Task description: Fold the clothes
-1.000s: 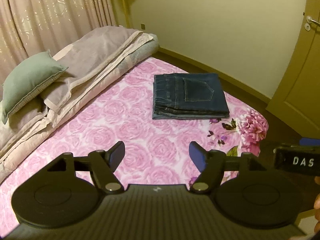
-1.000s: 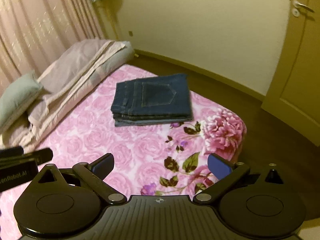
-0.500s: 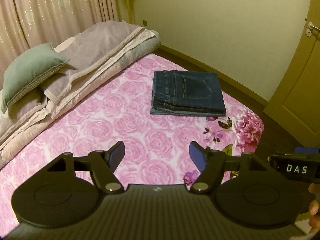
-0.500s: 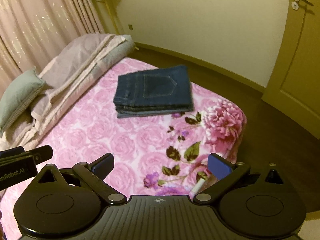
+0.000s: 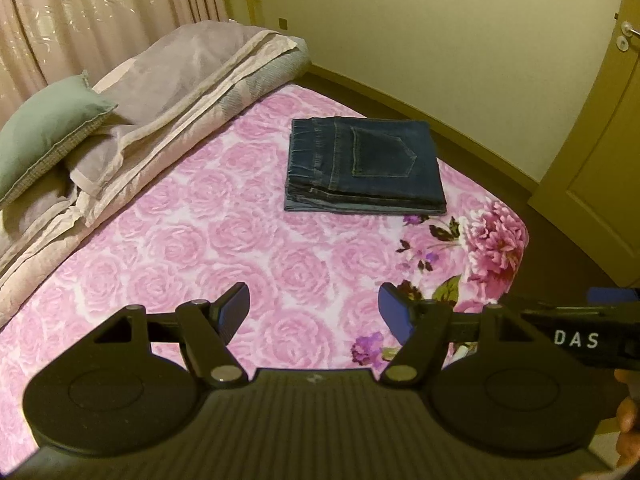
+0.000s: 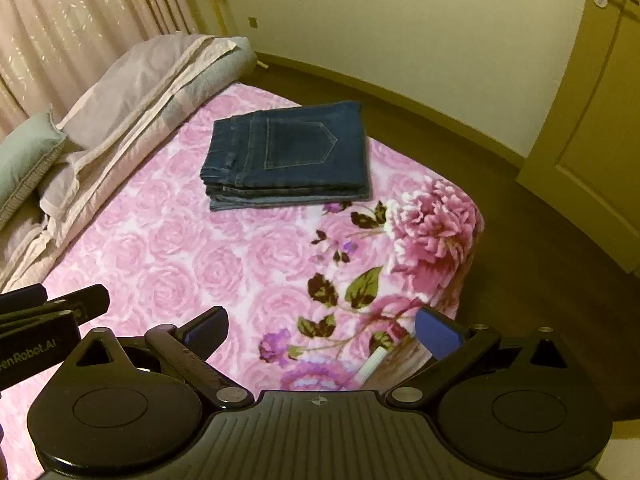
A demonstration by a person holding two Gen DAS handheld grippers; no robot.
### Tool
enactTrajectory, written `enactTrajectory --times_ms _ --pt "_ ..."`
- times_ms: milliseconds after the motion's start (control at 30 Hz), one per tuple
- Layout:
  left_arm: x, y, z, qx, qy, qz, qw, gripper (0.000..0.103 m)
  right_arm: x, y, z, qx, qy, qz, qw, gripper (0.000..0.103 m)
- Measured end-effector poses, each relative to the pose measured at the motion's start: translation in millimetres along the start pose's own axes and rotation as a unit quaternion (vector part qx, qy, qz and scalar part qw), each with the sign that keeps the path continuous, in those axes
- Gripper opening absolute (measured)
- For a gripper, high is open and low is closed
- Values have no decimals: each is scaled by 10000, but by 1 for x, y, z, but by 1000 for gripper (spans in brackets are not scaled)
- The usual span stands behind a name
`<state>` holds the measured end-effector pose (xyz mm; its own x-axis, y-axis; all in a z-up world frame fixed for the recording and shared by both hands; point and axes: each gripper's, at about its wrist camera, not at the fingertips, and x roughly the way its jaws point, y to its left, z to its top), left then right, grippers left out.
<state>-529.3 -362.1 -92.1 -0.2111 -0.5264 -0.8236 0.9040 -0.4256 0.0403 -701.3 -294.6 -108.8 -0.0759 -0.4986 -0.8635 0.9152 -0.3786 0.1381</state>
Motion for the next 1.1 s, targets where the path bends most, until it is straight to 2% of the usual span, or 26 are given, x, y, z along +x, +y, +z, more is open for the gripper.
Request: enactTrajectory --times_ms 467,1100 --pt "26 -24 31 -20 -58 63 10000 68 29 -16 35 -296 139 131 9994 102" --pt "70 -37 55 -181 221 228 9993 68 66 -37 71 -484 385 209 9979 102"
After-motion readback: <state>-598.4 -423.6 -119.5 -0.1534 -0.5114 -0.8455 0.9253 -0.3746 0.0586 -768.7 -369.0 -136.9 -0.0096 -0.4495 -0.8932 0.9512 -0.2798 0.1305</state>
